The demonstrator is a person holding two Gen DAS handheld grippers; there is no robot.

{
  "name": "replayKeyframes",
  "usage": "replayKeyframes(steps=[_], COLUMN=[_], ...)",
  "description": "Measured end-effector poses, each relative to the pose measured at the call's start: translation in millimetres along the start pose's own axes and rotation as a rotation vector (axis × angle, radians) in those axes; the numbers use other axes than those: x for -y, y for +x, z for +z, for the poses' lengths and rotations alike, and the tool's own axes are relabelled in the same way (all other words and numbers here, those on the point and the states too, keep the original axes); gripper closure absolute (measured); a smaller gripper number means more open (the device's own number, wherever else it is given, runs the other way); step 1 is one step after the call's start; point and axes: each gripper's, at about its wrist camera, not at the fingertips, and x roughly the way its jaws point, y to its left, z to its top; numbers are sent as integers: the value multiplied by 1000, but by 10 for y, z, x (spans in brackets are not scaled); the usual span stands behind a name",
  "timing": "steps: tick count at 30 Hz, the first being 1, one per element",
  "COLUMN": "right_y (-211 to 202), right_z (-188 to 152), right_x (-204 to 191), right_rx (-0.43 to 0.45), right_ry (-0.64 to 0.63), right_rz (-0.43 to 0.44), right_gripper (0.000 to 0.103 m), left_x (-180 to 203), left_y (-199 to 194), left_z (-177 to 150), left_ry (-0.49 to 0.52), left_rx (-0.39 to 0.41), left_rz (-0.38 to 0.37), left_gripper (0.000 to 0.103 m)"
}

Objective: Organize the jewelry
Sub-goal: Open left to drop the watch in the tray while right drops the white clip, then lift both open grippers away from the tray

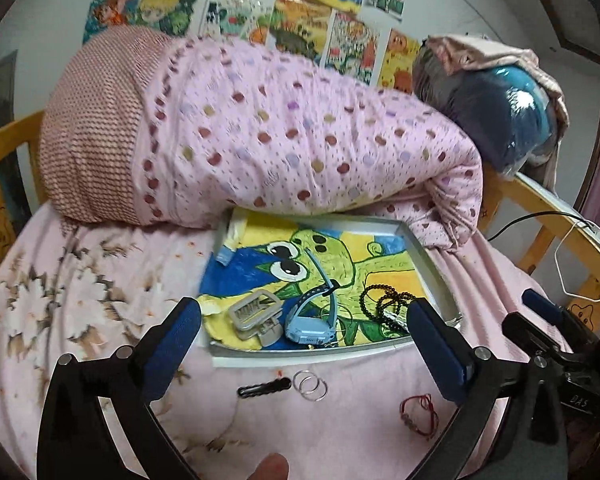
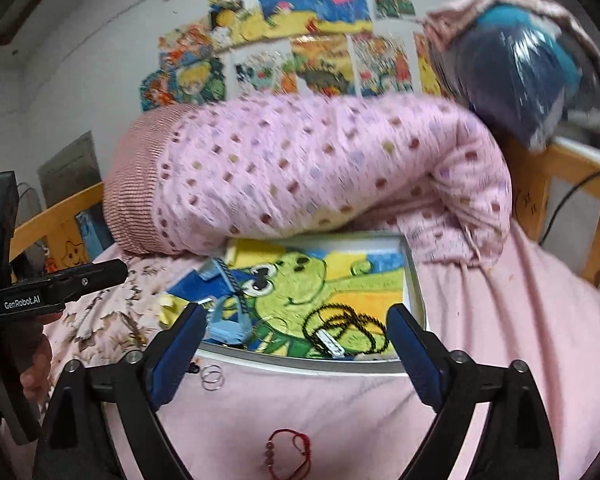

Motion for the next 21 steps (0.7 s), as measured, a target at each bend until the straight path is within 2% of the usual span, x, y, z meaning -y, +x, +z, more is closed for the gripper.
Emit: replayKeyframes(steps=[3,7,10,14,21], right_y=[-186,-357,-431,-510,-468], right_z=[2,-46,-113,-229,-424], right_x=[-144,-310,-422,-556,-611], right_rx=[48,68,65,51,-25], right_ry=[-39,-78,-107,-131,-112], right_rz=[3,12,28,38,29], right_gripper=[0,0,0,0,0], left_x=[-21,-78,-142,-228,-384], left_y=[-218,-523,-703,-850,-864], left_z=[-66,-197,-311,-474,-774], left_ry=[11,29,40,63,55], left_rx=[25,75,80,50,-61], left_rz=[20,67,91,116,146], left_gripper=[2,2,2,2,2])
